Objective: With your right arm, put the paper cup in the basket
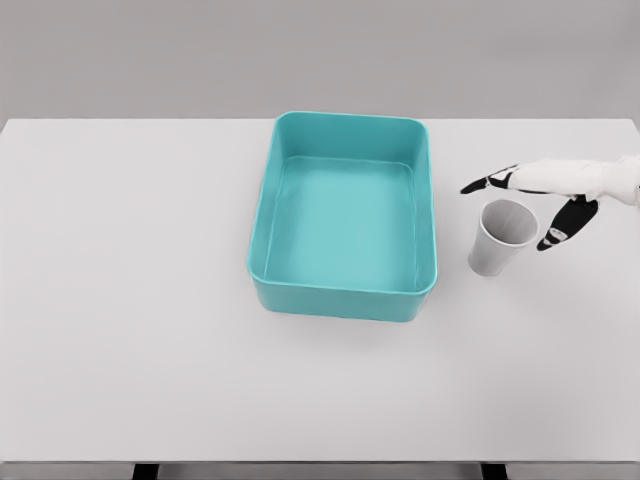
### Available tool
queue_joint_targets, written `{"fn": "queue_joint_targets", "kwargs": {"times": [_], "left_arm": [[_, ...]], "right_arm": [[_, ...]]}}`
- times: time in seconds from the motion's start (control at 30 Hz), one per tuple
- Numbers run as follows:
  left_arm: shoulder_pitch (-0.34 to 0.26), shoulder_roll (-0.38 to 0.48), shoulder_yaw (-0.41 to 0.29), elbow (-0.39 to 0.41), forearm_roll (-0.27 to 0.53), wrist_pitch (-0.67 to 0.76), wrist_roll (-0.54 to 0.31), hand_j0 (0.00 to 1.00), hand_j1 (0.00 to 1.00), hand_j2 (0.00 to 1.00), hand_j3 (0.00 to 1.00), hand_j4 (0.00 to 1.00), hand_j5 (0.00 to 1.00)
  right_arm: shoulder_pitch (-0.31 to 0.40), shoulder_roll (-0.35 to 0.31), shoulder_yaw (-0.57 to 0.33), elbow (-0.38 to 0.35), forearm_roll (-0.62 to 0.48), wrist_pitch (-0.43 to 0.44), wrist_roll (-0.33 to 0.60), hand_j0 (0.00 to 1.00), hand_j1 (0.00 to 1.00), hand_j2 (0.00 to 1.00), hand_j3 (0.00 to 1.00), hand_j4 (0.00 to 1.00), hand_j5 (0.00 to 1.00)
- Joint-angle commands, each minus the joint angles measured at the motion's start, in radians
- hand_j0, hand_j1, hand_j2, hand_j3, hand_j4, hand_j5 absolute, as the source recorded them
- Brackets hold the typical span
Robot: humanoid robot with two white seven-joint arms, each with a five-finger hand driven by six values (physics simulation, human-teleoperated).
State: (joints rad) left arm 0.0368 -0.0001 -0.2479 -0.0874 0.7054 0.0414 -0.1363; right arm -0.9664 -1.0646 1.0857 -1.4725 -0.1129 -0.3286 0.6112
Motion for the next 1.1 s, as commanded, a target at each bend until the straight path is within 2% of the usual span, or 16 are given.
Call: {"fn": "queue_joint_targets", "kwargs": {"times": [0.0, 0.63, 0.73, 0.93, 1.07], "left_arm": [[0.000, 0.000, 0.001, 0.000, 0.000, 0.000, 0.000, 1.00, 1.00, 1.00, 1.00, 1.00, 1.00], [0.000, 0.000, 0.001, 0.000, 0.000, 0.000, 0.000, 1.00, 1.00, 1.00, 1.00, 1.00, 1.00], [0.000, 0.000, 0.001, 0.000, 0.000, 0.000, 0.000, 1.00, 1.00, 1.00, 1.00, 1.00, 1.00], [0.000, 0.000, -0.001, 0.000, 0.000, 0.000, 0.000, 1.00, 1.00, 1.00, 1.00, 1.00, 1.00], [0.000, 0.000, 0.001, 0.000, 0.000, 0.000, 0.000, 1.00, 1.00, 1.00, 1.00, 1.00, 1.00]], "right_arm": [[0.000, 0.018, 0.016, 0.015, -0.002, -0.001, 0.000, 1.00, 1.00, 1.00, 1.00, 1.00, 1.00], [0.015, 0.025, 0.025, 0.050, 0.002, -0.006, 0.000, 1.00, 1.00, 1.00, 1.00, 1.00, 1.00], [0.017, 0.049, 0.025, 0.070, 0.002, -0.006, 0.000, 1.00, 1.00, 1.00, 1.00, 1.00, 1.00], [0.018, 0.046, 0.039, 0.078, 0.005, -0.010, 0.000, 0.75, 0.75, 0.75, 0.75, 0.75, 0.75], [0.020, 0.040, 0.045, 0.077, 0.007, -0.012, 0.000, 0.72, 0.72, 0.72, 0.72, 0.72, 0.72]]}}
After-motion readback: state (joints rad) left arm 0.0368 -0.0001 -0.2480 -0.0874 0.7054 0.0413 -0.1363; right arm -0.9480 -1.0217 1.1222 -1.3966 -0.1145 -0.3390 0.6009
